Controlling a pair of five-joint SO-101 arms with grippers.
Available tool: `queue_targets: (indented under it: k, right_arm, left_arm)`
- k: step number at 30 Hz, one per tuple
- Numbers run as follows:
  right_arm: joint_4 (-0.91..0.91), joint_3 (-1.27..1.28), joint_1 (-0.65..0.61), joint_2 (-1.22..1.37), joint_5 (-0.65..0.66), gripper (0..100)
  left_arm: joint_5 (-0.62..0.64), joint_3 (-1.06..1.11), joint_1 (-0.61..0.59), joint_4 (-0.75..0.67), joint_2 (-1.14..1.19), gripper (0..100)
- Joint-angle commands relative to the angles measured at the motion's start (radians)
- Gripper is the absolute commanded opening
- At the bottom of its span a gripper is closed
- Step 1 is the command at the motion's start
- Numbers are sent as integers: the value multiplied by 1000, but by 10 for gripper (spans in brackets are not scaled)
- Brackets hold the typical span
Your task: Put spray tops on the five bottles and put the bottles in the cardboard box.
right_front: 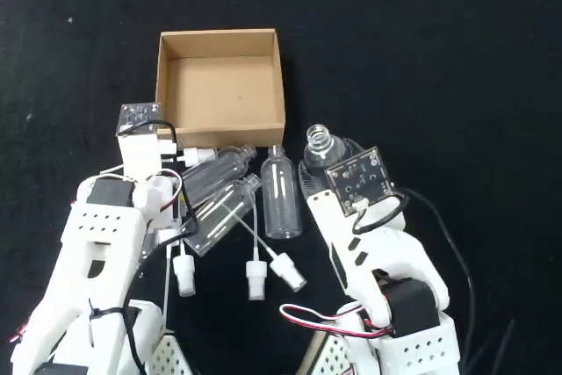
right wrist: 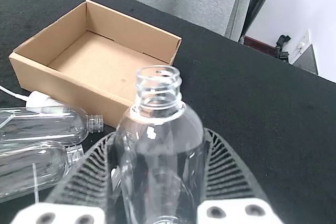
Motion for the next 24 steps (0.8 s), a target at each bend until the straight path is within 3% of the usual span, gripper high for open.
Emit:
queue_targets:
  k: [1,10,24]
  right_arm:
    - [-28,-1,21,-16,32,51]
    - [-26,1,21,-15,41,50]
    - [-26,1,21,-15,44,50]
  left_arm:
    - [5,7,-2,-21,2,134]
    - [3,10,4,-21,17,134]
    - [12,-90,19,-43,298,130]
